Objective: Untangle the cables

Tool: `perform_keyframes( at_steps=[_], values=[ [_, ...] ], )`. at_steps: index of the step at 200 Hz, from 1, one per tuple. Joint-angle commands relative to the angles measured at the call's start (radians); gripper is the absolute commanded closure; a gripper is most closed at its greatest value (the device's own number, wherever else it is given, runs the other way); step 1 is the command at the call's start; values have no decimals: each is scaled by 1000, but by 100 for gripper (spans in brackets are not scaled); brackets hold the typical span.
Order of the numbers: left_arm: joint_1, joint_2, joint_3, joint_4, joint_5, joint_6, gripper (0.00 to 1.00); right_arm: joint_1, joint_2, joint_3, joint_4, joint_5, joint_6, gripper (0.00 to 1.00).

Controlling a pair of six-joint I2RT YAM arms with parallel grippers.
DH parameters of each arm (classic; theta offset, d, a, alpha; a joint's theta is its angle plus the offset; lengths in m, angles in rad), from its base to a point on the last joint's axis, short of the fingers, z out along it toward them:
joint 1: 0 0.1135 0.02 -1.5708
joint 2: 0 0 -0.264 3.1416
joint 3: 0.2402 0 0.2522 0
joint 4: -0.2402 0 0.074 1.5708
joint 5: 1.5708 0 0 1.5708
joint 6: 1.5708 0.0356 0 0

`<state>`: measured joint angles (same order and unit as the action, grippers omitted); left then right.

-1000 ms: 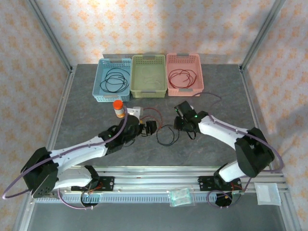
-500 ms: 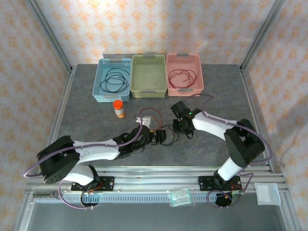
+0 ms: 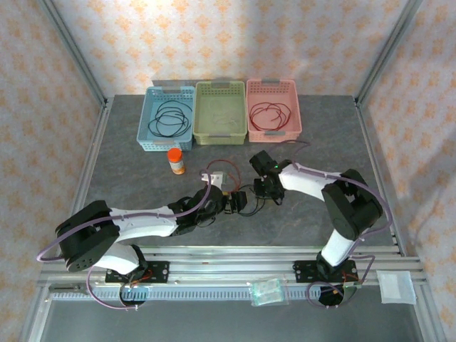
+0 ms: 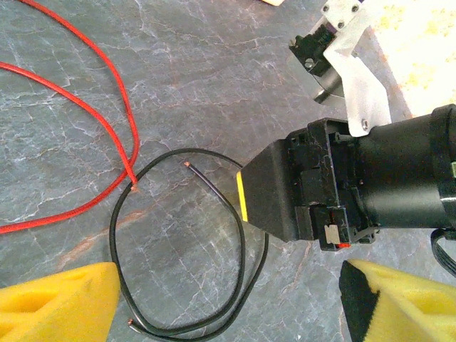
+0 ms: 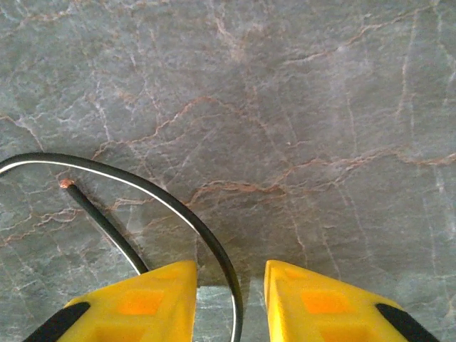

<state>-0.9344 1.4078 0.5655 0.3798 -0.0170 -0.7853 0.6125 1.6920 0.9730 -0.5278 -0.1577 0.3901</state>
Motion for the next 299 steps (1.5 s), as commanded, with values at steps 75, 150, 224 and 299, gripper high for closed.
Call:
perform_keyframes(
  at_steps=[75, 150, 224, 299],
  values=[
    [103, -70, 28, -58, 9, 90, 19, 21, -124, 7, -46, 131, -22, 98],
    [199, -146, 91, -103, 169, 266, 19, 21, -443, -15, -26, 206, -157, 100],
    [230, -172, 85, -28, 343, 298, 3, 21, -658, -38, 14, 77, -309, 100],
    [233, -175, 131, -100, 402, 376, 5, 21, -704, -22, 1, -76, -389, 100]
  ],
)
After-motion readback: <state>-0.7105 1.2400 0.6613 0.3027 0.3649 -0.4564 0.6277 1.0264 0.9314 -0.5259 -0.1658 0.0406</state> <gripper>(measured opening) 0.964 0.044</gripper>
